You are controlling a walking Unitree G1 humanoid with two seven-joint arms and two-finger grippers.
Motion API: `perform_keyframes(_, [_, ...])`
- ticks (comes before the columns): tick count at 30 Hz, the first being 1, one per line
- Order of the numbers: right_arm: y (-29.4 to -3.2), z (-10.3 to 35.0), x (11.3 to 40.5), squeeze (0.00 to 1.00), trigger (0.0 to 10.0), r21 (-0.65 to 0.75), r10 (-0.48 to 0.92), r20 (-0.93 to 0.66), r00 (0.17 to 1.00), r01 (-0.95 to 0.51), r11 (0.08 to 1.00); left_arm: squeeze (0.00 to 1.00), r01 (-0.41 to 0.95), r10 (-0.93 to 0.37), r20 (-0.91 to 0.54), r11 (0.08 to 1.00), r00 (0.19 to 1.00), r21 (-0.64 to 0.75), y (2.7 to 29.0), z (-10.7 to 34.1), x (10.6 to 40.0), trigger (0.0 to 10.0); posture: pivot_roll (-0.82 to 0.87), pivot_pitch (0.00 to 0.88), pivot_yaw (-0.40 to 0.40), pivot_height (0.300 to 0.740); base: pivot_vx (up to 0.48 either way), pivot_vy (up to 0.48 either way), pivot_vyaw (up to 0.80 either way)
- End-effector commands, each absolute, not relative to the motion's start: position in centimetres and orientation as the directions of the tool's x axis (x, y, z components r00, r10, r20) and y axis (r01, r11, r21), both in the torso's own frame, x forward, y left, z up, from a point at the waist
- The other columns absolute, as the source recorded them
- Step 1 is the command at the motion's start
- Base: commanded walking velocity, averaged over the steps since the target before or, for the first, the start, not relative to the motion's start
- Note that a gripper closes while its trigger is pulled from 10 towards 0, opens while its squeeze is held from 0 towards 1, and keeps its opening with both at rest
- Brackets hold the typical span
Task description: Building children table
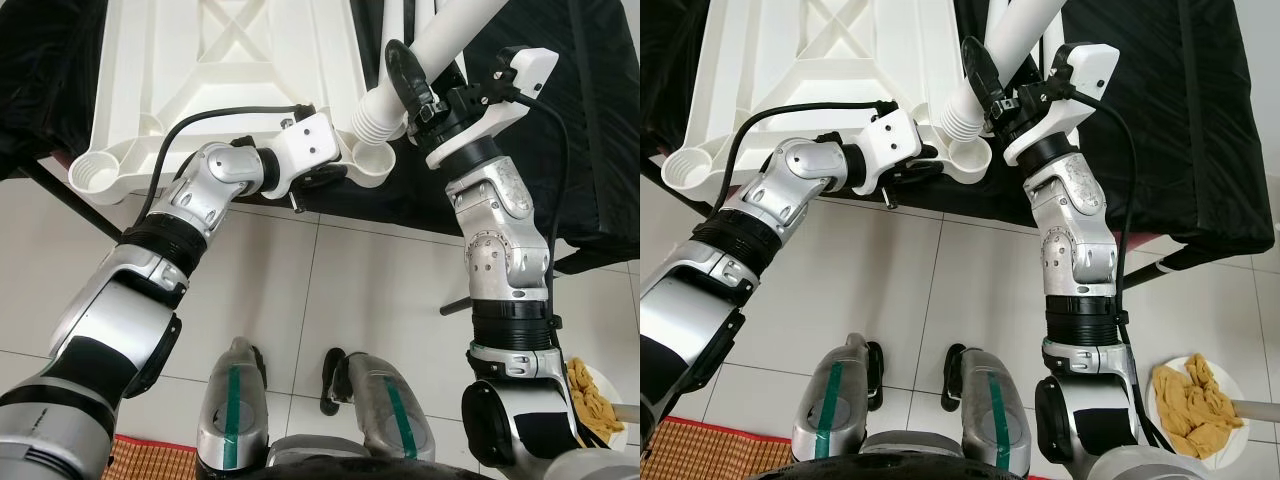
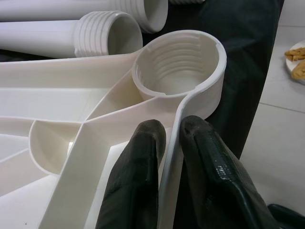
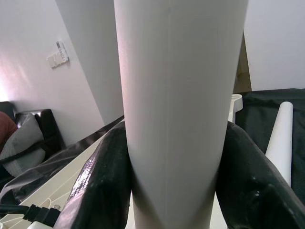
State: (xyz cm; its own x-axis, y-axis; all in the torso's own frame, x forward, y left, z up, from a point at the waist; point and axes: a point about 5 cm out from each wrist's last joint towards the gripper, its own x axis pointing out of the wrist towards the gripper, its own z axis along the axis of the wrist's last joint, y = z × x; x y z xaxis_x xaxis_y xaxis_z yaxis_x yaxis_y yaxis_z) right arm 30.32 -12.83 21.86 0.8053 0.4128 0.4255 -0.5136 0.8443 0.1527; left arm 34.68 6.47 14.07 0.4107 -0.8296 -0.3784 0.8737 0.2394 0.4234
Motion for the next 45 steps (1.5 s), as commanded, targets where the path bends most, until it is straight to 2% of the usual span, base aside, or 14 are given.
perform_keyframes(1, [-12.8, 22.3, 30.1, 0.00, 10.0, 0.154, 0.412, 0.443, 0.797, -0.520, 0.840, 0.00, 0.872, -0.771, -0.447, 0.280, 0.453, 0.401, 7.7, 12.3, 34.8, 10.0, 0.05, 0.121, -0.028, 0.740, 0.000, 0.000, 0.00])
perform_keyframes(7, [-12.9, 22.4, 30.1, 0.00, 10.0, 0.153, 0.410, 0.444, 0.797, -0.518, 0.842, 0.00, 0.857, -0.749, -0.447, 0.317, 0.490, 0.407, 8.7, 12.0, 35.1, 10.0, 0.04, 0.121, -0.028, 0.740, 0.000, 0.000, 0.00])
perform_keyframes(10, [-13.0, 22.5, 30.0, 0.00, 10.0, 0.154, 0.409, 0.443, 0.798, -0.517, 0.842, 0.00, 0.842, -0.709, -0.466, 0.368, 0.529, 0.395, 10.7, 11.5, 35.3, 10.0, 0.04, 0.124, -0.028, 0.740, 0.000, 0.000, 0.00])
perform_keyframes(15, [-13.3, 22.2, 30.1, 0.00, 10.0, 0.151, 0.413, 0.427, 0.804, -0.514, 0.844, 0.00, 0.816, -0.682, -0.454, 0.426, 0.573, 0.390, 12.5, 11.8, 35.6, 10.0, 0.04, 0.122, -0.040, 0.740, 0.000, 0.000, 0.00])
perform_keyframes(28, [-13.5, 22.2, 30.5, 0.00, 10.0, 0.130, 0.444, 0.410, 0.797, -0.533, 0.836, 0.00, 0.814, -0.701, -0.422, 0.438, 0.575, 0.382, 12.1, 12.3, 35.7, 10.0, 0.04, 0.110, -0.061, 0.740, 0.000, 0.000, 0.00])
perform_keyframes(29, [-13.6, 22.3, 30.5, 0.00, 10.0, 0.123, 0.449, 0.407, 0.795, -0.535, 0.836, 1.00, 0.826, -0.721, -0.412, 0.429, 0.557, 0.365, 11.9, 12.3, 35.5, 10.0, 0.04, 0.103, -0.063, 0.740, 0.000, 0.000, 0.00])
perform_keyframes(32, [-13.7, 22.3, 30.6, 0.00, 10.0, 0.118, 0.453, 0.405, 0.794, -0.537, 0.835, 1.00, 0.829, -0.724, -0.415, 0.417, 0.551, 0.373, 11.9, 12.3, 35.5, 10.0, 0.04, 0.099, -0.066, 0.740, 0.000, 0.000, 0.00])
perform_keyframes(33, [-13.7, 22.3, 30.6, 0.00, 10.0, 0.117, 0.454, 0.405, 0.794, -0.538, 0.835, 0.65, 0.824, -0.723, -0.409, 0.418, 0.556, 0.382, 12.0, 12.4, 35.5, 10.0, 0.04, 0.096, -0.067, 0.740, 0.000, 0.000, 0.00])
perform_keyframes(35, [-13.7, 22.4, 30.6, 0.00, 10.0, 0.117, 0.455, 0.405, 0.793, -0.538, 0.835, 0.65, 0.822, -0.724, -0.404, 0.418, 0.559, 0.387, 12.0, 12.5, 35.5, 10.0, 0.04, 0.096, -0.067, 0.740, 0.000, 0.000, 0.00])
perform_keyframes(36, [-13.7, 22.4, 30.6, 0.00, 10.0, 0.116, 0.457, 0.405, 0.792, -0.540, 0.834, 0.00, 0.821, -0.725, -0.402, 0.421, 0.560, 0.385, 11.9, 12.6, 35.6, 10.0, 0.03, 0.087, -0.067, 0.740, 0.000, 0.000, 0.00])
perform_keyframes(45, [-13.7, 22.5, 30.8, 0.00, 10.0, 0.113, 0.461, 0.410, 0.787, -0.545, 0.831, 0.00, 0.821, -0.742, -0.376, 0.419, 0.555, 0.386, 10.9, 13.2, 35.9, 10.0, 0.03, 0.062, -0.064, 0.740, 0.000, 0.000, 0.00])
